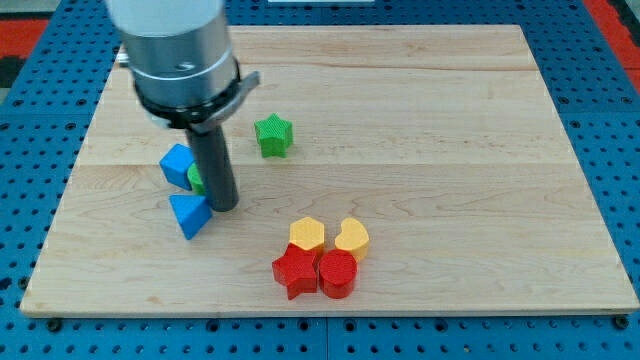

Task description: Push the blue triangle to the bottom right

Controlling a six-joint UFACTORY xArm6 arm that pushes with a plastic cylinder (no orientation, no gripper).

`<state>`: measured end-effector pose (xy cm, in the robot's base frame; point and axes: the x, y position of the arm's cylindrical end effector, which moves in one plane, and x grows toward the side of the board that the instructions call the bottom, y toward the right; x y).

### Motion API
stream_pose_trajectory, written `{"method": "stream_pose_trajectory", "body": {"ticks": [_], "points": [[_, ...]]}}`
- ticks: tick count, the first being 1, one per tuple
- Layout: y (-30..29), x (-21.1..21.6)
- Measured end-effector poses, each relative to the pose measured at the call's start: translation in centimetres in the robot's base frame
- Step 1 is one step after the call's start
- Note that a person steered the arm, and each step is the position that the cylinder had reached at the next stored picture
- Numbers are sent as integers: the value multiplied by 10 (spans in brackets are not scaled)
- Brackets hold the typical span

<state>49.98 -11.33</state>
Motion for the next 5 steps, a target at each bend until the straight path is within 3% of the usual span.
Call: {"method": "stream_pose_trajectory", "body": {"ticks": [2,4,5], "points": [[16,8],[-73,22],[-33,20]]}}
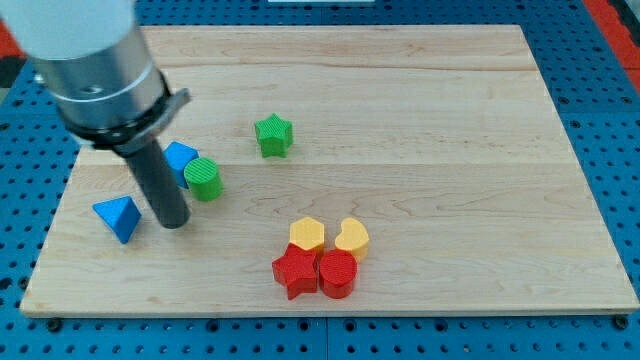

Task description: Push the blue triangle to the bottom right

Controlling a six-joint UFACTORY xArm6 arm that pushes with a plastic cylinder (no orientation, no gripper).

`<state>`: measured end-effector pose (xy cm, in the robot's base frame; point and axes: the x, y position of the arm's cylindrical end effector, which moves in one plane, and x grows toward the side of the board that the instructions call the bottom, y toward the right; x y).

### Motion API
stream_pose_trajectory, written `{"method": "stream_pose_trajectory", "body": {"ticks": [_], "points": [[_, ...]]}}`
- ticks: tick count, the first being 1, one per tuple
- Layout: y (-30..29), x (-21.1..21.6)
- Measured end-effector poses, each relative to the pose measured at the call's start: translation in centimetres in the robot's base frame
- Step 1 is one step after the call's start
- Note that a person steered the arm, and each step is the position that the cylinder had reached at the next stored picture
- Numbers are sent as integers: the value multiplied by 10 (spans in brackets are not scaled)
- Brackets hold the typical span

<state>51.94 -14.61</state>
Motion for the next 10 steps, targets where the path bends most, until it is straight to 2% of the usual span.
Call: {"method": "stream_pose_trajectory", "body": {"ticks": [1,3,5,6,7,8,9,10], "points": [[6,0],[-53,66],[-110,9],[-29,-7],[25,-30],[62,-33],[22,-41],[16,3]]}}
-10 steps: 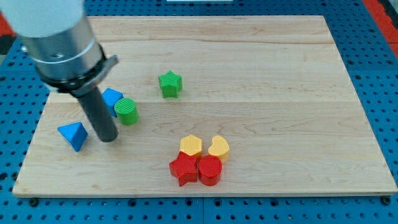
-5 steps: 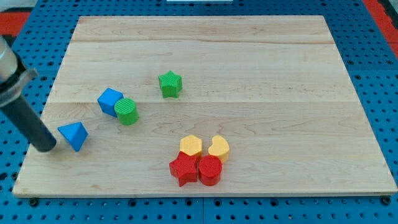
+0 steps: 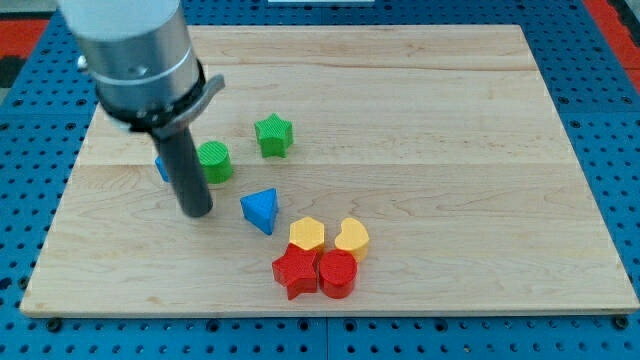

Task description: Push the blue triangle to the bottom right

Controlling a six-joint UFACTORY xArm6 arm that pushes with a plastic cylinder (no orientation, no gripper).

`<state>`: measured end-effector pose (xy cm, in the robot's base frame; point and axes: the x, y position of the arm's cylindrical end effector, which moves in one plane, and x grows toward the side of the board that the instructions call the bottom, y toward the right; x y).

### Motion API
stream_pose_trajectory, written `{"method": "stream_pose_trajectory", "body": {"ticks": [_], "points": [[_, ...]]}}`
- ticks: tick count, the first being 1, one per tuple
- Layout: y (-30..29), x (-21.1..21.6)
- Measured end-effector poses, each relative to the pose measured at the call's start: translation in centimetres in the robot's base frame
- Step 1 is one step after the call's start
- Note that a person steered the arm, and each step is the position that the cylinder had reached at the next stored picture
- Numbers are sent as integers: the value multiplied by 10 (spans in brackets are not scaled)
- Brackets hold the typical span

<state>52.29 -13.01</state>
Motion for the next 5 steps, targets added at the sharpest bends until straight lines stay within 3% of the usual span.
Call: {"method": "stream_pose_trajectory", "body": {"ticks": [2,3,4,5], "points": [[113,-52],[117,-56],[67,-48],[105,-25]]}}
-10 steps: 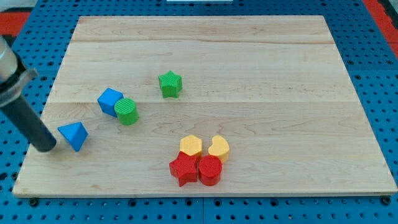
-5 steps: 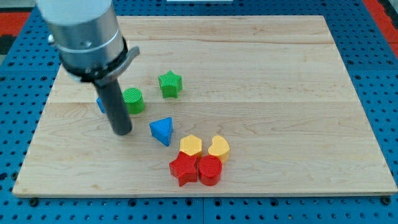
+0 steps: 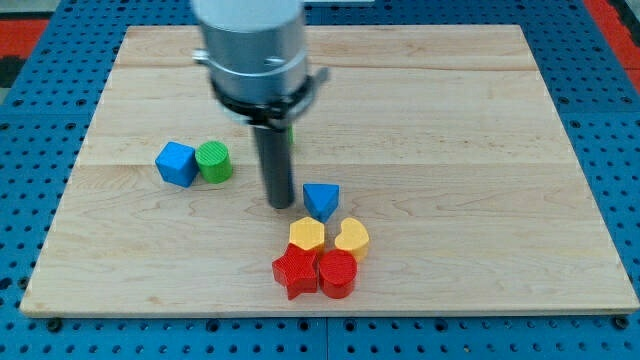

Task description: Push the blue triangle to the bottom right

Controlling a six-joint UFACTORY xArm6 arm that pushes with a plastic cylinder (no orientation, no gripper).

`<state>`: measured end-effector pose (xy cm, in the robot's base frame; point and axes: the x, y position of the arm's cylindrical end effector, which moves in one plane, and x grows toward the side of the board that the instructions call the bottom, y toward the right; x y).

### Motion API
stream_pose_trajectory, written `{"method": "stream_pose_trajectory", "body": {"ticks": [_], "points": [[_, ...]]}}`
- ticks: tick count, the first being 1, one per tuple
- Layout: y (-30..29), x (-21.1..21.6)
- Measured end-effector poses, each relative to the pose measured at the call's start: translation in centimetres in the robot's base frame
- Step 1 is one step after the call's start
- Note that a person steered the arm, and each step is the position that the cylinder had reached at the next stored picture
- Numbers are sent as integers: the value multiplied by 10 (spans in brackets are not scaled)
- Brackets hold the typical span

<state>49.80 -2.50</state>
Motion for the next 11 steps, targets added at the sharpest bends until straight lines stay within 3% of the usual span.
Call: {"method": "stream_pose_trajectory", "body": {"ticks": [1,2,3,4,5,7,8,9,10,11], "points": [[98,0],[143,-11],[165,18],[182,20],[134,-4],[136,72],[191,78],[178,56],[154,-28],[95,-85]]}}
